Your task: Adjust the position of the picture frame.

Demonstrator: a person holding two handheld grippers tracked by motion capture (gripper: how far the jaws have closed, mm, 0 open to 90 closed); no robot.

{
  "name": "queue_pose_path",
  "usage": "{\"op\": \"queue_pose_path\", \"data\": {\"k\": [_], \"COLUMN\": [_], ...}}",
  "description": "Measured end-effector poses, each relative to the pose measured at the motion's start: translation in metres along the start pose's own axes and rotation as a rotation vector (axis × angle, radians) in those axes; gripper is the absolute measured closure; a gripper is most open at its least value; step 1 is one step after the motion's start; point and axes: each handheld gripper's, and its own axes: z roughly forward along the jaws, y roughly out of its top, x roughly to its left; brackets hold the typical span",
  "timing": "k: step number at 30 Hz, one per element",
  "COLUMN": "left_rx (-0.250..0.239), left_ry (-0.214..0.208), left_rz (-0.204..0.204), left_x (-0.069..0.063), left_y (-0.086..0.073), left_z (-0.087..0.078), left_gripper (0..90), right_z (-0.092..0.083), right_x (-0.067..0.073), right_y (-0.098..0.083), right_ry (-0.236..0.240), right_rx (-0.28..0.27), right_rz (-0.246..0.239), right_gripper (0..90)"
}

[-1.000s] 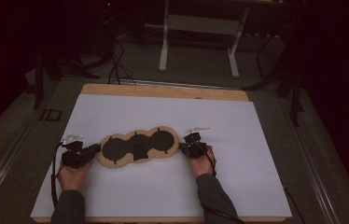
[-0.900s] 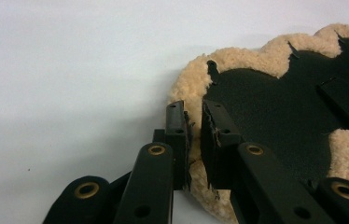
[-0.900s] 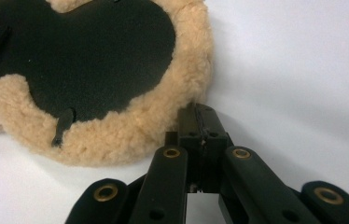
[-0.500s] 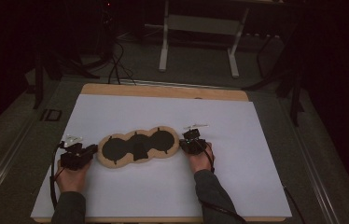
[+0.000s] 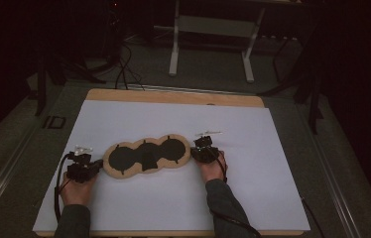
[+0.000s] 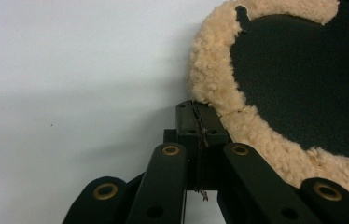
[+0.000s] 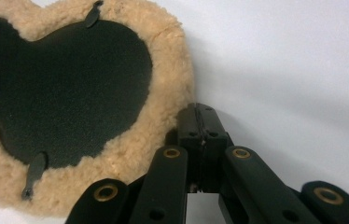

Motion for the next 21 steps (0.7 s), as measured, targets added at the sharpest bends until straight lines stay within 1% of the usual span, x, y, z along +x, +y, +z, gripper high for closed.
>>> {"op": "queue_pose_path", "data": {"k": [3, 5, 10, 12, 14, 15, 18, 21], "left_rx": [-0.005, -0.009, -0.012, -0.016, -0.017, -0.018, -0.019, -0.021], "left_ry": [0.001, -0.002, -0.014, -0.027, -0.041, -0.044, -0.043, -0.044], "left_rz": [-0.001, 0.001, 0.011, 0.015, 0.023, 0.031, 0.028, 0.029], "left_x": [0.000, -0.001, -0.005, -0.007, -0.009, -0.011, -0.013, -0.013], "left_y": [0.000, 0.001, 0.003, 0.003, 0.003, 0.003, 0.004, 0.004], "left_z": [0.001, 0.002, 0.005, 0.007, 0.008, 0.009, 0.010, 0.010], "left_gripper": [90.0, 90.0, 90.0, 90.0, 90.0, 90.0, 90.0, 90.0], "right_z": [-0.001, -0.004, -0.009, -0.012, -0.013, -0.014, -0.012, -0.012], "right_x": [-0.001, -0.002, -0.007, -0.010, -0.014, -0.015, -0.019, -0.020], "right_y": [-0.001, -0.003, -0.010, -0.012, -0.012, -0.012, -0.007, -0.003], "right_ry": [0.004, 0.018, 0.034, 0.040, 0.030, 0.017, -0.020, -0.032], "right_rx": [0.001, 0.006, -0.004, -0.003, -0.004, -0.001, -0.005, -0.013], "right_rz": [-0.006, -0.011, -0.007, -0.013, -0.024, -0.028, -0.017, -0.007], "right_gripper": [90.0, 90.0, 90.0, 90.0, 90.0, 90.0, 87.5, 84.5]}}
